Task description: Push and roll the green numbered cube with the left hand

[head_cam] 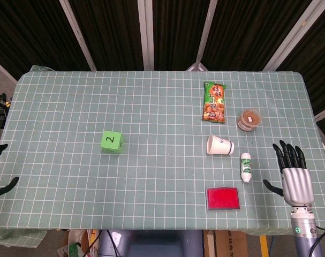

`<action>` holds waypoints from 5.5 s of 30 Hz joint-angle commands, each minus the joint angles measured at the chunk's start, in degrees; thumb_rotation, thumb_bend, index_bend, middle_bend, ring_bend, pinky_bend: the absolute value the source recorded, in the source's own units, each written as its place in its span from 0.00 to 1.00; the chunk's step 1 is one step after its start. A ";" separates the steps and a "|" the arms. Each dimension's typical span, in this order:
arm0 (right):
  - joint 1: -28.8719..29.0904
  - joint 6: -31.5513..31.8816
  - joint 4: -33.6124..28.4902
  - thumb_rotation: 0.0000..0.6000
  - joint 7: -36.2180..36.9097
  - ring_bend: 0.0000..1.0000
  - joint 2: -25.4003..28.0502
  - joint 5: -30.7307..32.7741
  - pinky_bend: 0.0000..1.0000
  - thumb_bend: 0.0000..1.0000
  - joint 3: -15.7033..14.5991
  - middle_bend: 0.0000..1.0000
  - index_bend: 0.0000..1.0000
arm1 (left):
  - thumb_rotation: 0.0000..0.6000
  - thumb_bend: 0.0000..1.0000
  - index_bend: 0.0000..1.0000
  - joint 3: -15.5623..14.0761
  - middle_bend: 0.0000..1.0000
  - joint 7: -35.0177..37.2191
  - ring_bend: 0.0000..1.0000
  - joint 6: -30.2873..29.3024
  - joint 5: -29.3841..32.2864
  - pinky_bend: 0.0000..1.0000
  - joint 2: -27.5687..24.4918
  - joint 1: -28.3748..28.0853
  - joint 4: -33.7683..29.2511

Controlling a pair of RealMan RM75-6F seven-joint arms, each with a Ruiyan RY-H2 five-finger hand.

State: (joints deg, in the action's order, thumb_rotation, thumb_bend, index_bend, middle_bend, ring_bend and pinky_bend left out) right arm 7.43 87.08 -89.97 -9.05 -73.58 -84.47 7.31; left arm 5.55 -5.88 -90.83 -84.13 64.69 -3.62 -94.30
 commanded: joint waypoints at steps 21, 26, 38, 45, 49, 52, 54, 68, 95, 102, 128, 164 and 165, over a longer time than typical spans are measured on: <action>-1.13 -0.21 -2.23 1.00 0.35 0.02 1.88 2.12 0.00 0.04 0.09 0.00 0.07 | 1.00 0.27 0.11 0.08 0.21 0.34 0.05 1.93 0.27 0.11 -0.81 -0.85 -1.20; -0.92 -0.87 -1.93 1.00 0.36 0.02 1.76 2.46 0.00 0.04 0.08 0.00 0.07 | 1.00 0.29 0.11 1.76 0.24 2.14 0.08 8.10 2.69 0.14 -7.09 -4.03 -5.33; -1.03 -1.30 -2.64 1.00 -0.90 0.02 1.87 3.06 0.00 0.04 -0.12 0.00 0.07 | 1.00 0.56 0.11 5.45 0.65 -6.19 0.51 50.90 28.97 0.61 -27.74 -25.15 -16.12; -0.84 -1.92 -2.27 1.00 -2.19 0.02 1.31 4.02 0.00 0.05 0.00 0.00 0.07 | 1.00 0.89 0.11 1.24 0.82 -18.50 0.69 58.71 45.39 0.73 -26.52 -39.23 -13.81; -0.52 -2.70 -2.21 1.00 -2.86 0.02 1.06 4.78 0.00 0.05 0.15 0.00 0.07 | 1.00 0.96 0.12 -2.98 0.82 -24.02 0.70 58.95 56.18 0.73 -23.16 -46.67 -12.57; -0.59 -2.71 -2.16 1.00 -3.28 0.02 0.92 5.13 0.00 0.04 0.15 0.00 0.07 | 1.00 0.96 0.13 -6.79 0.82 -27.45 0.70 59.35 64.78 0.73 -20.29 -52.79 -11.04; -0.62 -2.65 -2.20 1.00 -3.49 0.02 0.84 5.35 0.00 0.04 0.24 0.00 0.07 | 1.00 0.96 0.13 -8.95 0.82 -29.11 0.70 58.83 69.66 0.73 -18.02 -56.44 -10.11; -0.43 -3.21 -2.02 1.00 -4.06 0.02 0.51 7.02 0.00 0.04 0.80 0.00 0.07 | 1.00 0.96 0.13 -15.88 0.82 -30.06 0.70 56.88 78.97 0.73 -7.97 -67.64 -7.77; -0.83 -0.92 -2.69 1.00 -4.23 0.02 1.63 3.08 0.00 0.04 -0.19 0.00 0.07 | 1.00 0.96 0.13 -17.31 0.82 -25.23 0.70 56.73 76.15 0.73 -3.35 -70.96 -7.35; -0.90 -0.85 -2.77 1.00 -4.38 0.02 1.63 3.66 0.00 0.05 0.13 0.00 0.07 | 1.00 0.96 0.13 -17.57 0.82 -24.30 0.70 56.69 75.72 0.73 -2.86 -71.83 -8.16; -1.01 -1.06 -3.12 1.00 -3.90 0.02 1.51 5.25 0.00 0.04 0.89 0.00 0.07 | 1.00 0.95 0.13 -17.84 0.82 -20.26 0.70 57.35 71.45 0.73 -1.99 -73.82 -12.13; -0.88 -2.12 -3.36 1.00 -3.30 0.02 1.91 7.05 0.00 0.04 1.38 0.00 0.07 | 1.00 0.95 0.14 -16.93 0.82 -23.30 0.70 47.75 75.08 0.73 5.57 -81.60 -13.41; -0.89 -2.14 -3.34 1.00 -3.27 0.02 1.90 7.09 0.00 0.04 1.36 0.00 0.07 | 1.00 0.95 0.14 -16.85 0.82 -23.54 0.70 47.44 75.40 0.73 5.95 -81.76 -13.20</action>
State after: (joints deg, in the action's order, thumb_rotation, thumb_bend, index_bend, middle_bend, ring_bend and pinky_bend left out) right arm 6.54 84.94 -93.31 -12.33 -71.68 -77.39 8.67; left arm -11.47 -29.02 -42.99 -9.17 70.14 -85.05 -107.84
